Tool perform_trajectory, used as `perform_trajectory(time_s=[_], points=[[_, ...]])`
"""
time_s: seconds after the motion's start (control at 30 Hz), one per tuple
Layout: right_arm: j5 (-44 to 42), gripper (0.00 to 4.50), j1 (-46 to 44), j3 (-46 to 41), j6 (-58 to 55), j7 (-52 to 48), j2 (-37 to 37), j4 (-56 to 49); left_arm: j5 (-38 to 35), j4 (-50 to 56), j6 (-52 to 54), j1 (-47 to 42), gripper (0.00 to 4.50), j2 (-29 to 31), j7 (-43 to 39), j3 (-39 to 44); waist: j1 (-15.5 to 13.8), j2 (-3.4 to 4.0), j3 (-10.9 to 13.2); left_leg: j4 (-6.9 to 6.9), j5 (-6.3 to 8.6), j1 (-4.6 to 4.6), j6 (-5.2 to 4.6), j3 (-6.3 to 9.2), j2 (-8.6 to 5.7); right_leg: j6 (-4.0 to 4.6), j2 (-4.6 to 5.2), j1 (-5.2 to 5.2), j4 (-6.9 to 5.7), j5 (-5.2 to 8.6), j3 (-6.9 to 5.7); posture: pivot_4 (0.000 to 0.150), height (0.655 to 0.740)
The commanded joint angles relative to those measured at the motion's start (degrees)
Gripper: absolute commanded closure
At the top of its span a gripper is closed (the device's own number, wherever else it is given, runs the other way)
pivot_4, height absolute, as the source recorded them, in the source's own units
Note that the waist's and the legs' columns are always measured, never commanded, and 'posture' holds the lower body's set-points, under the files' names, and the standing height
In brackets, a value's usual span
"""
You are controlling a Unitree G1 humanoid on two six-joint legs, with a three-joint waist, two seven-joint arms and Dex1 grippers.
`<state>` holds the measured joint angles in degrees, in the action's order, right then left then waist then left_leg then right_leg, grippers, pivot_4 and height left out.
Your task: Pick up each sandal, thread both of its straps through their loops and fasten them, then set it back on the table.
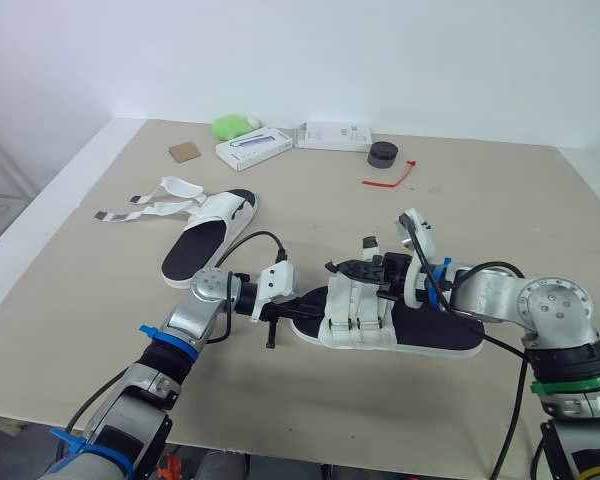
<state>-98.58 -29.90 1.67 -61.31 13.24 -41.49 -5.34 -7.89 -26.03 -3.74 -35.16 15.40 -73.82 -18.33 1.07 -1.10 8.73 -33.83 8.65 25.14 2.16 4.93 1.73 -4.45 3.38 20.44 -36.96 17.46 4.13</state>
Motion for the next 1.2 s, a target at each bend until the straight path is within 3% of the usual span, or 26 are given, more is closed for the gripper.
perform_trajectory(time_s=[0.03,0.13,0.2,0.23,0.27,0.43,0.53,0.77,0.9,1.1,1.2], points=[[2.47,4.45,0.36,-4.54,1.59,1.78,-0.06,0.15,4.91,-4.86,2.60,2.74,4.50,1.43,0.29,-4.05,-0.01,0.00,0.00,0.00,0.00,0.00,0.00,0.00,0.00,0.01,0.00,0.01,0.00,-0.01,0.00,0.150,0.7400],[5.87,4.45,1.04,-2.24,-0.06,3.84,0.61,1.32,4.90,-4.98,2.56,2.56,4.50,1.37,0.19,-4.12,-0.02,0.01,0.00,0.00,0.00,0.00,0.00,0.01,-0.01,0.03,0.00,0.03,0.00,-0.01,0.00,0.150,0.7400],[7.59,3.80,1.43,-1.36,-1.42,4.02,1.10,2.13,4.88,-5.11,2.52,2.44,4.50,1.33,0.16,-4.17,-0.02,0.01,-0.02,0.00,0.00,-0.01,0.00,0.00,-0.01,0.02,0.00,0.03,0.00,-0.01,0.00,0.150,0.7400],[8.05,3.69,1.53,-0.94,-2.33,3.55,1.21,2.17,4.87,-5.19,2.48,2.37,4.50,1.30,0.19,-4.20,-0.03,-0.04,-0.06,0.00,0.00,-0.04,0.00,0.01,-0.02,0.02,0.00,0.02,0.00,-0.01,0.00,0.150,0.7400],[8.60,3.05,1.59,-0.39,-3.29,3.84,1.51,2.32,4.85,-5.23,2.53,2.26,4.50,1.23,0.22,-4.23,-0.03,-0.05,-0.06,0.00,0.00,-0.08,0.00,0.02,-0.01,0.01,0.00,-0.03,0.00,0.00,-0.01,0.150,0.7400],[10.11,1.02,1.38,-0.24,-6.99,5.57,1.69,4.76,4.57,-5.12,2.73,2.23,4.50,1.21,0.55,-4.38,-0.03,-0.22,-0.31,0.00,0.00,-0.13,0.00,0.01,0.03,-0.12,0.01,-0.06,0.00,0.07,-0.01,0.150,0.7400],[9.17,1.02,0.01,-3.89,-6.22,2.88,0.77,4.42,4.45,-4.82,2.77,2.56,4.50,1.41,0.65,-4.56,-0.08,-0.27,-0.32,0.00,0.00,-0.11,0.00,0.00,0.05,-0.11,0.04,-0.09,0.01,0.07,-0.01,0.150,0.7400],[-4.01,1.02,-3.44,-20.12,-3.11,-12.79,-5.03,-2.39,3.95,-4.88,1.89,2.10,4.50,0.70,0.43,-4.41,-0.15,0.13,-0.11,0.02,-0.01,0.09,-0.01,-0.18,-0.05,0.13,0.14,-0.06,0.02,0.05,0.02,0.150,0.7400],[-2.67,1.02,0.55,-23.31,-3.78,-18.90,-9.13,-6.34,2.57,-3.61,1.07,1.37,4.50,-0.25,-0.48,-3.62,-0.37,0.13,-0.11,0.25,-0.01,0.09,-0.02,-0.06,-0.07,-0.02,0.00,-0.16,0.00,0.21,-0.04,0.150,0.7400],[13.75,1.02,22.90,-32.23,-5.01,-39.69,-18.58,-23.58,-4.38,1.72,3.30,-2.51,4.50,-2.94,-0.15,1.87,-1.36,0.25,0.25,0.19,-0.02,0.49,-0.01,-0.07,-0.17,-0.27,0.03,0.04,0.00,0.15,0.02,0.150,0.7400],[31.39,1.02,41.14,-36.20,0.15,-52.85,-23.39,-30.48,-10.24,5.80,5.00,-6.21,4.50,-2.62,-0.79,7.18,-1.60,0.32,0.76,0.15,-0.05,0.67,0.03,-0.03,-0.19,-0.44,0.00,0.22,-0.03,0.18,-0.02,0.150,0.7400]])
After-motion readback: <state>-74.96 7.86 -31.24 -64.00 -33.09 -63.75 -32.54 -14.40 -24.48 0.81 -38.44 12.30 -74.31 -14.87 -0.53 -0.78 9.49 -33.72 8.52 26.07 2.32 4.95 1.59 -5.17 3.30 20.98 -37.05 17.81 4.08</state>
